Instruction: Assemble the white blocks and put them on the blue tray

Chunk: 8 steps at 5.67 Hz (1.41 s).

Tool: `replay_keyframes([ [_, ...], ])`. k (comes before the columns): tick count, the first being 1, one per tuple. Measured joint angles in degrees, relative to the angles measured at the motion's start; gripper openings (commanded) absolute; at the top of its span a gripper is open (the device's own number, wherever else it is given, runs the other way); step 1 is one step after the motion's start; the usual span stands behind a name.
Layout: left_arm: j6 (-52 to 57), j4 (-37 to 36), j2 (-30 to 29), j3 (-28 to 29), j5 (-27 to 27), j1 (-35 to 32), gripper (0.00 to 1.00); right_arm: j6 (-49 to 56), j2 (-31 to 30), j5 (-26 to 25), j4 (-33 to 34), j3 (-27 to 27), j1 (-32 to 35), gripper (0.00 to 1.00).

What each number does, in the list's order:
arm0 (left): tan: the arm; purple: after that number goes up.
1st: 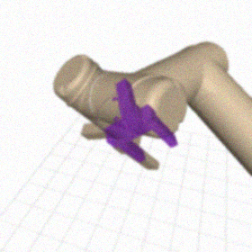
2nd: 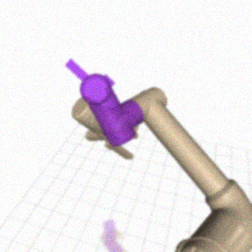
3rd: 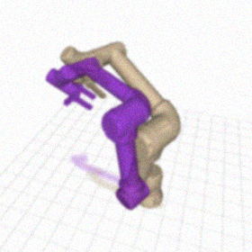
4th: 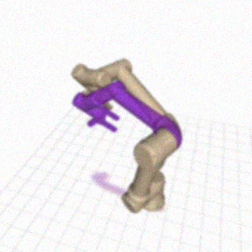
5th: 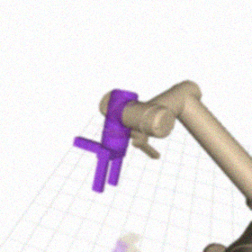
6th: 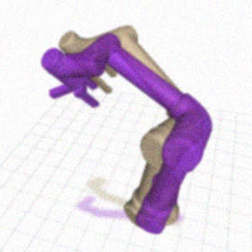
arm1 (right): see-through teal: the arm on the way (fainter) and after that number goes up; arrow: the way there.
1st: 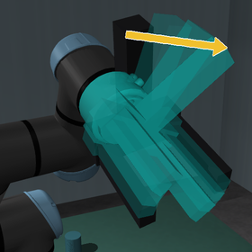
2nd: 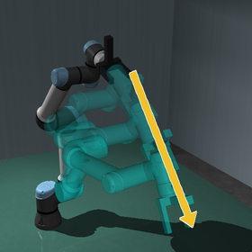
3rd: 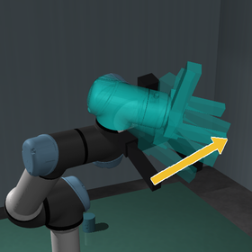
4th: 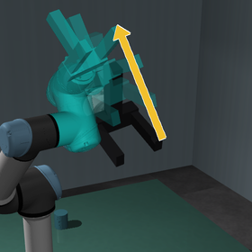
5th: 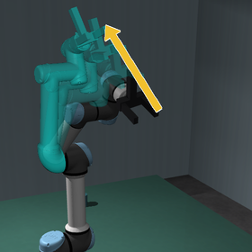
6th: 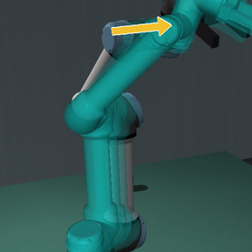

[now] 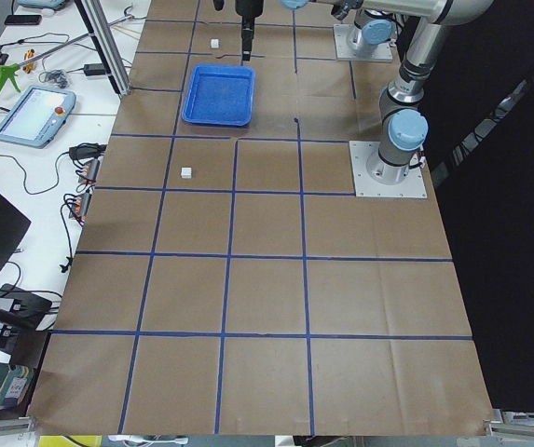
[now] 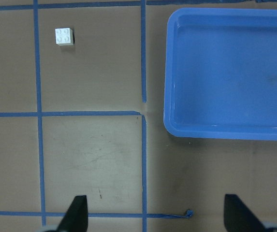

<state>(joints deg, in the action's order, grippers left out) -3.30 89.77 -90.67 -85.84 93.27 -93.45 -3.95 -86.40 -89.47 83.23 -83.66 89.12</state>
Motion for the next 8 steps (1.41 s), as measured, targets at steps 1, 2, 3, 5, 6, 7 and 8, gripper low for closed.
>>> replay_keyframes([
  [1,0.28,-0.17,-0.06,-0.06,0.21,0.57,1.00,0.03,0.00,-0.07,0.00,-0.04,0.00,1.00],
  [2,2.27,-1.18,-0.04,0.15,-0.17,2.28,1.00,0.07,0.04,-0.14,0.00,-0.07,0.00,1.00],
  [3,8.86,-2.31,-0.04,0.31,-0.96,4.58,1.00,0.14,0.10,-0.15,0.00,-0.09,0.01,1.00],
  [5,27.47,-2.92,-1.93,-0.04,-0.99,7.90,1.00,0.78,0.49,-0.19,0.10,-0.04,0.00,1.00],
  [6,37.27,-4.84,-4.86,-0.01,-1.16,9.91,0.99,3.10,0.70,-0.36,0.46,0.00,-0.17,1.00],
  [7,43.82,-7.98,-8.92,0.52,-1.28,11.41,0.99,8.92,0.83,-0.39,1.08,-0.08,-0.46,1.00],
  [8,46.55,-10.65,-13.45,1.41,-1.46,13.01,0.99,17.36,1.12,-0.45,1.90,-0.21,-0.66,1.00],
])
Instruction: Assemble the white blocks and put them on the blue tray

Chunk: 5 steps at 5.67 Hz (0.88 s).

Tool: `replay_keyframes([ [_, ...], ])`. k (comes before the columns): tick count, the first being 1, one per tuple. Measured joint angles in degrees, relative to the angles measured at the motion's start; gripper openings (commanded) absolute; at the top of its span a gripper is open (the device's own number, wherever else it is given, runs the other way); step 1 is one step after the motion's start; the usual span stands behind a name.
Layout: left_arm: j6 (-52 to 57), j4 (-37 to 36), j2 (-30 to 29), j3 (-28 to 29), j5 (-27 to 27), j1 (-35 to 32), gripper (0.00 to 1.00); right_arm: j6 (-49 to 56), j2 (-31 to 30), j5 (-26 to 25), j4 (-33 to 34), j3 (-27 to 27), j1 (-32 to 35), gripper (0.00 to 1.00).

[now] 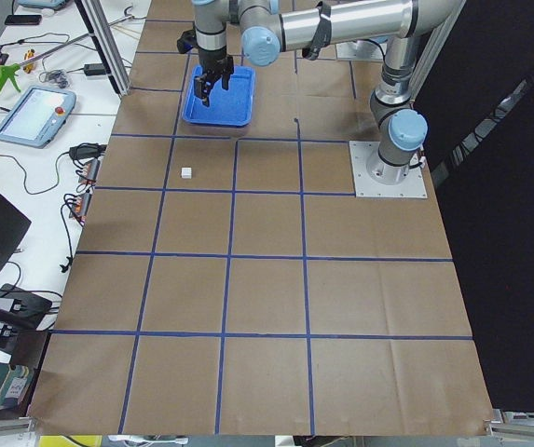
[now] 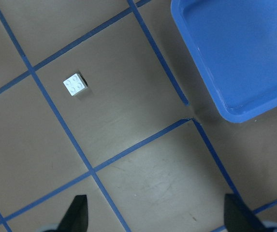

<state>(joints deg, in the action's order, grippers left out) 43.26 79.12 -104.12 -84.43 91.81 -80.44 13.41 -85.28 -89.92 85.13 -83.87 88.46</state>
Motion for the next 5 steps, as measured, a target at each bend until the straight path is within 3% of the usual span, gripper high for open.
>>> replay_keyframes([
  [2,-0.20,-5.10,-7.87,1.55,-2.10,2.40,0.94,22.14,1.45,-0.10,2.31,-0.09,-1.65,1.00],
  [5,-11.65,-12.18,-16.80,4.40,-2.20,4.85,0.95,58.38,4.37,0.48,7.07,0.04,-9.12,1.00],
])
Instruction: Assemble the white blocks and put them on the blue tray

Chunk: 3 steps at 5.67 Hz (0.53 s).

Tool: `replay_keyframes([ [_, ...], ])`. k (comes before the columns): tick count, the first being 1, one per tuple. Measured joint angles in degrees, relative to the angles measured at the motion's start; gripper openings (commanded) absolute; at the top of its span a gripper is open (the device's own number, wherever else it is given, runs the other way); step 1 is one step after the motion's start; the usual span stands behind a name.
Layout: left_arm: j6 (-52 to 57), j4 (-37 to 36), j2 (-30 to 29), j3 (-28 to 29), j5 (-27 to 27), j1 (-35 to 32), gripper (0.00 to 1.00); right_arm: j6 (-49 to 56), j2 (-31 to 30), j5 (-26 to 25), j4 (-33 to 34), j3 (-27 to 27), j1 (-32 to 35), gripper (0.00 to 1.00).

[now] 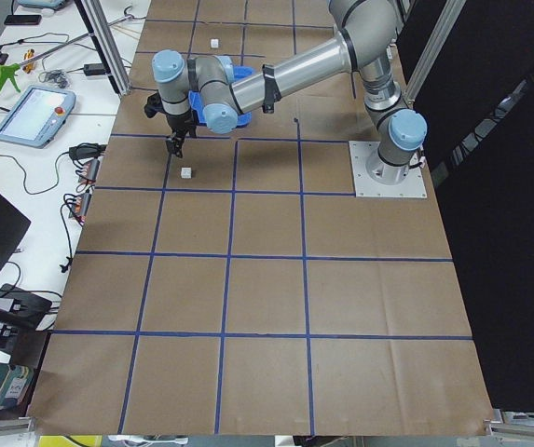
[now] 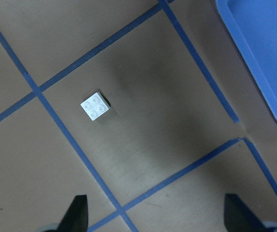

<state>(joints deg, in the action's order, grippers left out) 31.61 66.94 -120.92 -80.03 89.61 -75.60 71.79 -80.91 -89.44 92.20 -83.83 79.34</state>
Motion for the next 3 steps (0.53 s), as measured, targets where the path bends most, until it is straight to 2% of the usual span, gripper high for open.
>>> replay_keyframes([
  [2,-8.57,-4.44,-4.79,-0.24,0.10,0.18,0.94,20.77,2.65,0.39,3.64,0.40,-2.60,1.00],
  [3,-10.66,-5.73,-6.76,-0.34,-0.11,0.19,0.94,27.14,4.72,2.59,5.49,0.57,-3.46,1.00],
])
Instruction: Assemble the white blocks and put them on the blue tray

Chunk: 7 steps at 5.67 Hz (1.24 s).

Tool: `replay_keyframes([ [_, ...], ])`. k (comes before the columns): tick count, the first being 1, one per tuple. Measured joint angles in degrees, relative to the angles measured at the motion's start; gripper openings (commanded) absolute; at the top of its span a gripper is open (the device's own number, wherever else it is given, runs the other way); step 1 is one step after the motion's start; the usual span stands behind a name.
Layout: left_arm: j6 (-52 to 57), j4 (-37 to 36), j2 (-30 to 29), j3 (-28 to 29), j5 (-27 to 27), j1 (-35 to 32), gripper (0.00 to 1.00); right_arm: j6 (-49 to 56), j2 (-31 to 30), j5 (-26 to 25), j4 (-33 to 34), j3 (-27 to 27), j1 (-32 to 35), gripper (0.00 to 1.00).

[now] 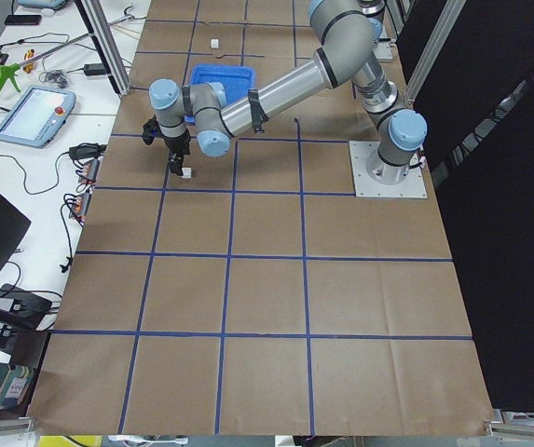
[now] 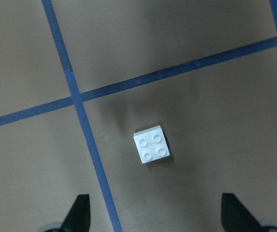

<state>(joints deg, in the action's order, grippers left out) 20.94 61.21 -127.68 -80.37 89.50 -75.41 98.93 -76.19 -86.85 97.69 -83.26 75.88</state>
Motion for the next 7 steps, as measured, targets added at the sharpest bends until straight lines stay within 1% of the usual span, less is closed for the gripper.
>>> replay_keyframes([
  [1,-1.90,-1.12,-1.45,-0.18,-0.30,0.00,0.84,3.17,2.87,3.31,2.78,-0.07,-0.35,1.00],
  [2,-2.53,-2.15,-2.40,-0.42,-0.42,0.00,0.76,4.94,6.21,6.89,5.50,-0.23,-0.79,1.00],
  [3,-2.61,-2.80,-3.04,-0.65,-0.37,0.00,0.32,7.53,9.93,11.99,7.13,-0.31,-2.02,1.00],
  [4,-2.54,-3.09,-3.26,-0.71,-0.27,0.00,0.13,10.56,13.51,17.02,7.94,-0.33,-3.47,1.00],
  [5,-2.30,-3.33,-3.11,-0.77,-0.19,0.00,0.10,13.01,17.03,22.20,9.16,-0.53,-4.35,1.00],
  [6,-1.93,-3.49,-2.64,-0.67,-0.25,-0.03,0.00,14.02,20.01,25.92,10.75,-0.77,-4.61,1.00],
  [7,-1.05,-3.39,-1.75,-0.64,-0.34,-0.32,0.00,14.36,22.48,27.82,11.78,-0.94,-4.66,1.00],
])
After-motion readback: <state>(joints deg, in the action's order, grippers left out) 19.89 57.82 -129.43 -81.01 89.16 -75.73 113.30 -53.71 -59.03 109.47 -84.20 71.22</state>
